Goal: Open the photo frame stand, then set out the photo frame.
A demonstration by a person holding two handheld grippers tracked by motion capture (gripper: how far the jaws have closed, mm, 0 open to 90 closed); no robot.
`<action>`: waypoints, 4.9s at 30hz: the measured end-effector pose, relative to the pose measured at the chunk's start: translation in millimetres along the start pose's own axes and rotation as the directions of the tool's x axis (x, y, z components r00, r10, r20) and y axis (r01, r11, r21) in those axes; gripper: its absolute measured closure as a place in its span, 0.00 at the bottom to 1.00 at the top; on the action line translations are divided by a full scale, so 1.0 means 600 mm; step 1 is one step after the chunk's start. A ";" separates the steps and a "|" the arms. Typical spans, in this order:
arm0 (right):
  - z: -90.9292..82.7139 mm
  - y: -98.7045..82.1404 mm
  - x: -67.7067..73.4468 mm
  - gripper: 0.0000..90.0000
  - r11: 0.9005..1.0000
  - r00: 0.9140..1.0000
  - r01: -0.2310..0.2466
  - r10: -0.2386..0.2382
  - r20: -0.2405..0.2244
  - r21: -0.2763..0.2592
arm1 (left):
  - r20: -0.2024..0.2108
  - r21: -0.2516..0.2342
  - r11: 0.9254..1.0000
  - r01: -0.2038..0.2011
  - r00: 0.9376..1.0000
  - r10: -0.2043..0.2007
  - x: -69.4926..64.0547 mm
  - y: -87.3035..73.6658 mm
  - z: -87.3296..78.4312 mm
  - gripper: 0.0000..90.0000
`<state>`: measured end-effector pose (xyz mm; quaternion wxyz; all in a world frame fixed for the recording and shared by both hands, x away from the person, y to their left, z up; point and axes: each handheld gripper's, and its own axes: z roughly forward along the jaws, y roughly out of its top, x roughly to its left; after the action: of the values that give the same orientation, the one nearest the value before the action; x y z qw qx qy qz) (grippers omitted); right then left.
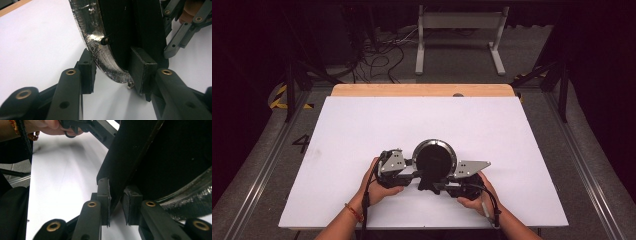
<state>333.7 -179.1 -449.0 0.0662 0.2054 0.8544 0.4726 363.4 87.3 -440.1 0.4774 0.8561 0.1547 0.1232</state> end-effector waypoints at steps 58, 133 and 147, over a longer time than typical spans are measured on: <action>-0.009 -0.001 -0.018 0.88 0.998 0.998 -0.059 0.058 0.027 0.025 | -0.272 0.012 0.997 -0.073 0.960 0.073 0.000 -0.012 0.014 0.81; 0.012 -0.012 -0.001 0.80 0.993 0.993 -0.105 0.101 0.069 0.059 | -0.195 0.036 0.999 -0.036 0.980 0.042 0.013 0.014 0.029 0.74; 0.002 -0.014 -0.010 0.88 0.992 0.994 -0.107 0.106 0.031 0.059 | -0.206 0.077 0.996 -0.051 0.976 0.066 0.011 0.014 0.025 0.77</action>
<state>336.8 -184.5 -457.4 0.0466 0.2592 0.8551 0.4466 375.8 74.1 -440.3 0.4238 0.8592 0.1832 0.2207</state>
